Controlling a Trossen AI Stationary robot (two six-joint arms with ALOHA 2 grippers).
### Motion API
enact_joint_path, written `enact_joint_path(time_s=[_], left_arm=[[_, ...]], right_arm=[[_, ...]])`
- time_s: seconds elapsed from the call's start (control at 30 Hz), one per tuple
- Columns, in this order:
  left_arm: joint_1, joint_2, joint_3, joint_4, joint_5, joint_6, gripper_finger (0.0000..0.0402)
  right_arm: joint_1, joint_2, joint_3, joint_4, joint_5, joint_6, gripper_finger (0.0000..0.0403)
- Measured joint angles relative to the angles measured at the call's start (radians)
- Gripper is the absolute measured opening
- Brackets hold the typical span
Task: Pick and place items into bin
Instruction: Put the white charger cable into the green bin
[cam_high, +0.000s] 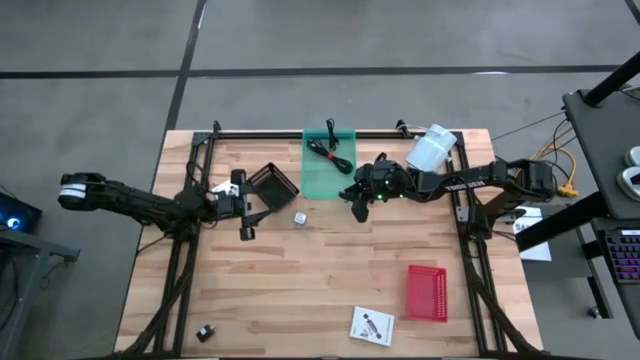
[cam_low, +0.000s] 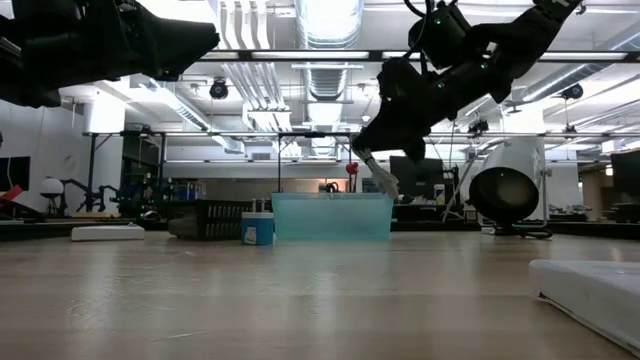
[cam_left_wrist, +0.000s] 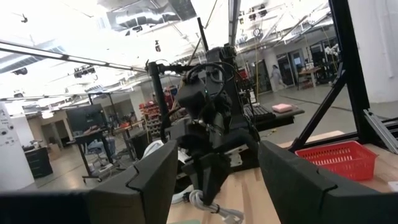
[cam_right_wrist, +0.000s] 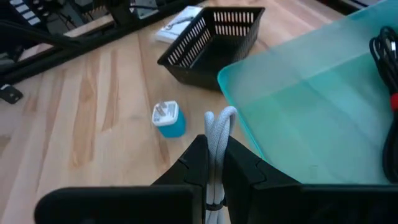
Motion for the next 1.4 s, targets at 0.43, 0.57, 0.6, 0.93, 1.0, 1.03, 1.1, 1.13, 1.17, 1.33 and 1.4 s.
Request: enact_joint_path(time_s=[0.43, 0.57, 0.6, 0.93, 1.0, 1.03, 1.1, 1.13, 1.17, 1.33, 1.4], left_arm=[[0.000, 0.005, 0.002, 0.001, 0.000, 0.000, 0.0208], [0.000, 0.005, 0.002, 0.003, 0.000, 0.000, 0.0208], [0.000, 0.005, 0.002, 0.003, 0.000, 0.000, 0.0208], [0.000, 0.005, 0.003, 0.003, 0.000, 0.001, 0.0208], [0.000, 0.005, 0.003, 0.003, 0.000, 0.001, 0.0208], [0.000, 0.005, 0.003, 0.002, 0.000, 0.001, 0.0208], [0.000, 0.006, 0.003, 0.003, 0.000, 0.001, 0.0208], [0.000, 0.006, 0.003, 0.003, 0.000, 0.001, 0.0208], [0.000, 0.006, 0.003, 0.003, 0.000, 0.001, 0.0208], [0.000, 0.005, 0.003, 0.003, 0.000, 0.001, 0.0208], [0.000, 0.007, 0.003, 0.003, 0.000, 0.001, 0.0208]], right_arm=[[-0.017, 0.002, 0.000, 0.066, 0.003, -0.034, 0.0017], [-0.035, 0.002, 0.000, 0.096, 0.017, -0.037, 0.0017], [-0.037, 0.002, 0.000, 0.100, 0.034, -0.043, 0.0017], [-0.041, 0.002, 0.000, 0.227, 0.193, -0.120, 0.0017], [-0.041, 0.002, 0.000, 0.243, 0.210, -0.146, 0.0017], [-0.041, 0.002, 0.000, 0.249, 0.221, -0.160, 0.0017], [-0.042, 0.002, 0.000, 0.259, 0.244, -0.192, 0.0017], [-0.044, 0.002, 0.000, 0.264, 0.250, -0.207, 0.0017], [-0.047, 0.002, 0.001, 0.266, 0.261, -0.222, 0.0017], [-0.068, 0.002, 0.015, 0.267, 0.266, -0.236, 0.0017], [-0.075, 0.002, 0.021, 0.266, 0.266, -0.237, 0.0017]])
